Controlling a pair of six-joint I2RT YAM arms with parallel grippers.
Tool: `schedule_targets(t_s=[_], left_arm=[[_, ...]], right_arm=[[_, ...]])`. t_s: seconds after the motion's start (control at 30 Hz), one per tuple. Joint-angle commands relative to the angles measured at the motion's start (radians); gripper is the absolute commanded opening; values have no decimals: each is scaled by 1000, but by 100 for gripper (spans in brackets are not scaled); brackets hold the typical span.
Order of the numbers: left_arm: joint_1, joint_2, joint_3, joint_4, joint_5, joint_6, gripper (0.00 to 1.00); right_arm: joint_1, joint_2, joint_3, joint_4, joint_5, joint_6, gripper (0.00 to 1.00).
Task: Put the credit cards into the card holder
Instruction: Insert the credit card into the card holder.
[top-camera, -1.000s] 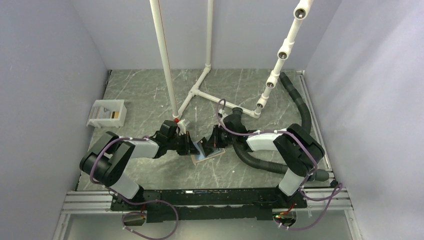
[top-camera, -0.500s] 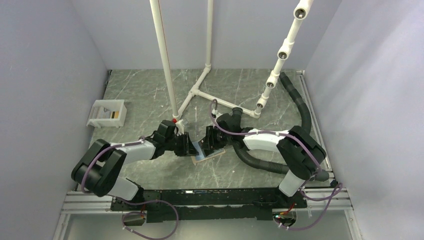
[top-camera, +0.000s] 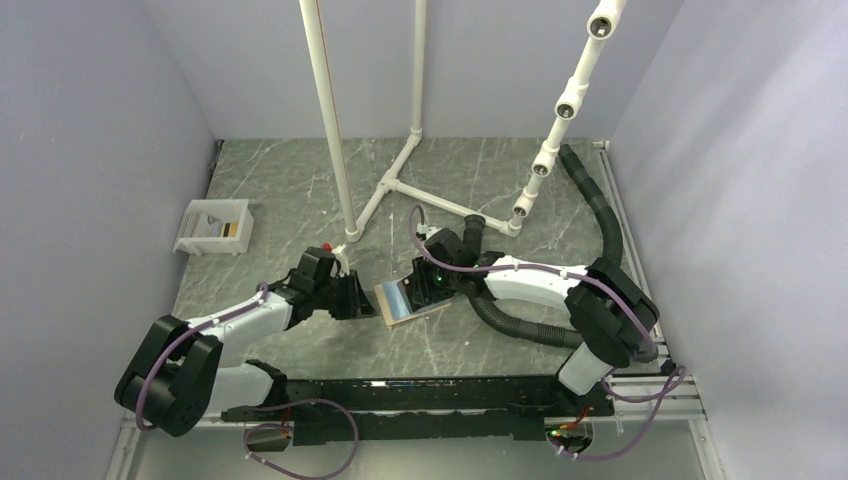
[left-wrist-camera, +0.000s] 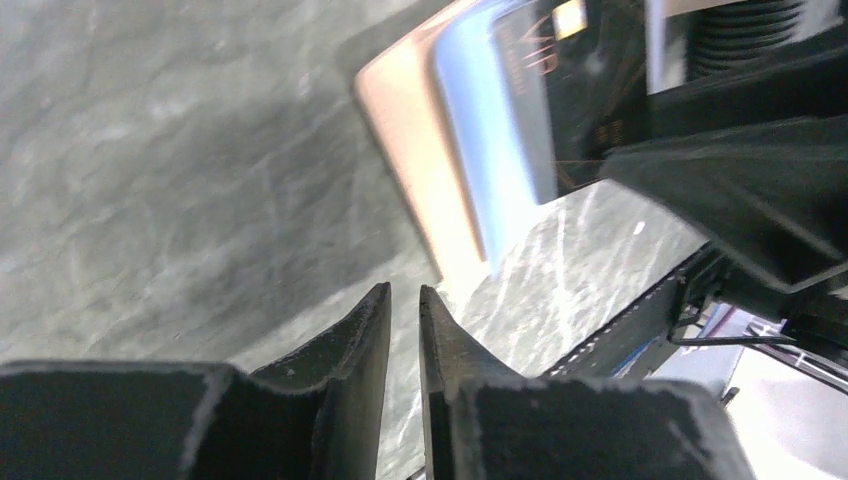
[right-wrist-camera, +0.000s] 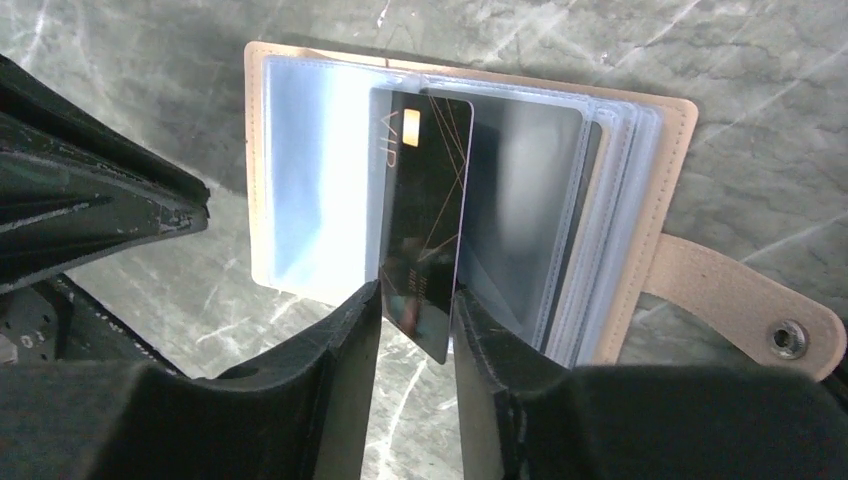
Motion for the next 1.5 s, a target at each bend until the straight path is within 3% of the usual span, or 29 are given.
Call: schedule_targets(t_s=[0.0, 0.13, 0.33, 0.47, 0.57, 0.7, 0.83, 1.2, 1.47], left_arm=[[17, -20, -36, -19, -24, -4, 22], [17, 30, -39, 30, 6, -5, 21], [17, 157, -43, 152, 53, -23, 15], [18, 178, -42, 177, 60, -31, 13], [17, 156, -42, 154, 45, -20, 13], [18, 127, -36, 108, 22, 2, 13], [17, 129, -39, 110, 18, 6, 13], [17, 194, -34, 152, 26, -2, 16], [17, 251, -7, 187, 35, -1, 17]], right_arm=[[1, -24, 8, -49, 53, -32, 30], [1, 2, 8, -27, 43, -24, 9], [1, 86, -20, 73, -50, 30, 0], [2, 115, -41, 136, -126, 100, 0], [-3, 111, -26, 96, -127, 91, 10], [-3, 72, 18, -20, -55, 26, 32], [-2, 41, 54, -76, -13, -47, 41], [-2, 91, 149, -95, 35, -134, 43], [-2, 162, 137, -10, -68, -187, 46]])
